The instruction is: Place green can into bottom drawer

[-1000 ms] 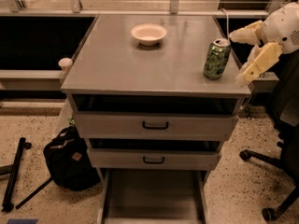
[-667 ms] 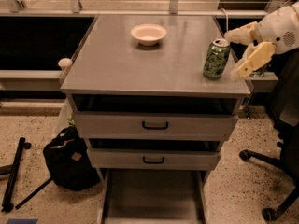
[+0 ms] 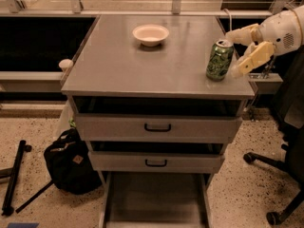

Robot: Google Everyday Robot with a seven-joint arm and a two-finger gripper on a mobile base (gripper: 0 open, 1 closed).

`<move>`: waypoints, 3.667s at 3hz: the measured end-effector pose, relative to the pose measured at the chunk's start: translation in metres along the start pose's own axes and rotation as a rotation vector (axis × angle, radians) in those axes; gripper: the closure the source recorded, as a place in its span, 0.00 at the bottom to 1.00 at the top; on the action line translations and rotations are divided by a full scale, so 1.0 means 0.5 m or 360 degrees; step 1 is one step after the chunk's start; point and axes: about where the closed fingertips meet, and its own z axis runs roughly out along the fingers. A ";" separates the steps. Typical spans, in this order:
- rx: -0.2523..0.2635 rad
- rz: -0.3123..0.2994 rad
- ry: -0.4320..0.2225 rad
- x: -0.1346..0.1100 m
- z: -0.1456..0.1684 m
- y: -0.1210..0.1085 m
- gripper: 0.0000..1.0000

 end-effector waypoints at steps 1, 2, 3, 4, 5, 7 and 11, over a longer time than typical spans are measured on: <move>0.0000 0.0000 -0.0001 0.000 0.000 0.000 0.00; 0.0140 0.0069 0.0030 0.011 0.015 -0.064 0.00; 0.0277 0.0139 0.0060 0.023 0.030 -0.127 0.00; 0.0277 0.0139 0.0061 0.023 0.030 -0.127 0.00; 0.0191 0.0141 0.0163 0.053 0.066 -0.144 0.00; 0.0109 0.0230 0.0211 0.133 0.116 -0.196 0.00; 0.0109 0.0230 0.0211 0.133 0.116 -0.196 0.65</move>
Offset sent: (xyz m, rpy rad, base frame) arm 0.0936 -0.0216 -0.0229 -0.0693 -0.0088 -0.3071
